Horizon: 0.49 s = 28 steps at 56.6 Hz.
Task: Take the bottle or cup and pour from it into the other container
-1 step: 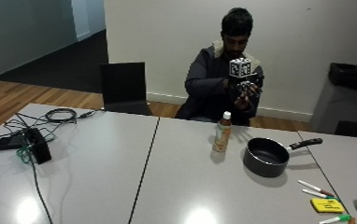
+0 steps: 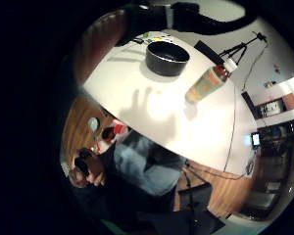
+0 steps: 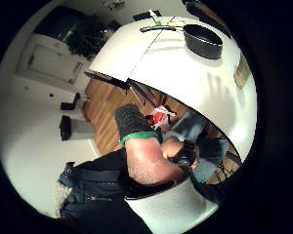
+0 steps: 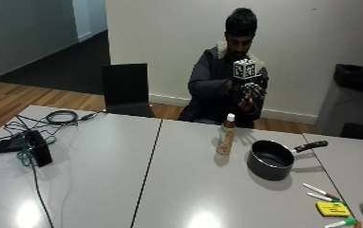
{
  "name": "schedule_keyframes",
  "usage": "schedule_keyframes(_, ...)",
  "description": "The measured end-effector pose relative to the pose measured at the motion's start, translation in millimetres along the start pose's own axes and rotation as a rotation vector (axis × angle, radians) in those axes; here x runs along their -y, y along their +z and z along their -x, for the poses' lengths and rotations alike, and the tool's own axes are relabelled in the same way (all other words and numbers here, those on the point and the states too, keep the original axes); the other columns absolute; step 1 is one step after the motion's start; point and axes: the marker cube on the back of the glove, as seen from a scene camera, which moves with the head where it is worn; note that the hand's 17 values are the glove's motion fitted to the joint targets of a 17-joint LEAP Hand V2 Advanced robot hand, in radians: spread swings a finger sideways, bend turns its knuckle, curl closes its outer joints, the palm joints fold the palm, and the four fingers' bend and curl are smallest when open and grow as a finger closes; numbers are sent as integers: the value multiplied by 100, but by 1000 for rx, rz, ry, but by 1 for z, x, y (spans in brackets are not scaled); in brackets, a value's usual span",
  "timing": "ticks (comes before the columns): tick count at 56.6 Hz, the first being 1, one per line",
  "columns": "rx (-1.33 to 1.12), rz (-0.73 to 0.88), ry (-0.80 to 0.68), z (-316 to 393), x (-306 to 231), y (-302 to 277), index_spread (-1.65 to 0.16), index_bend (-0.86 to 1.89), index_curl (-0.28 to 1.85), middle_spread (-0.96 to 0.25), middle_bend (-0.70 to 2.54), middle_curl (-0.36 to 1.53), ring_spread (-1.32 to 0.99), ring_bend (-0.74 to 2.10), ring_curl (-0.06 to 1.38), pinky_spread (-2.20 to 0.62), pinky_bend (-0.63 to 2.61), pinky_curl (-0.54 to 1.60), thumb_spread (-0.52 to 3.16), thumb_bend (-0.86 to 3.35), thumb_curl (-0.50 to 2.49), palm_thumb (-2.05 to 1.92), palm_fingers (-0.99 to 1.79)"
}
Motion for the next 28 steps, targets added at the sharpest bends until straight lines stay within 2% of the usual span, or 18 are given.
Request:
schedule_keyframes(10,-4,14,7,7,-4,4,-28,20,20,10,30,17,16,18,9,29,39,19,80,8,16,28,44)
schedule_keyframes(28,-61,20,67,-23,-14,11,-31,16,26,11,28,25,20,18,13,33,39,26,96,-2,26,33,41)
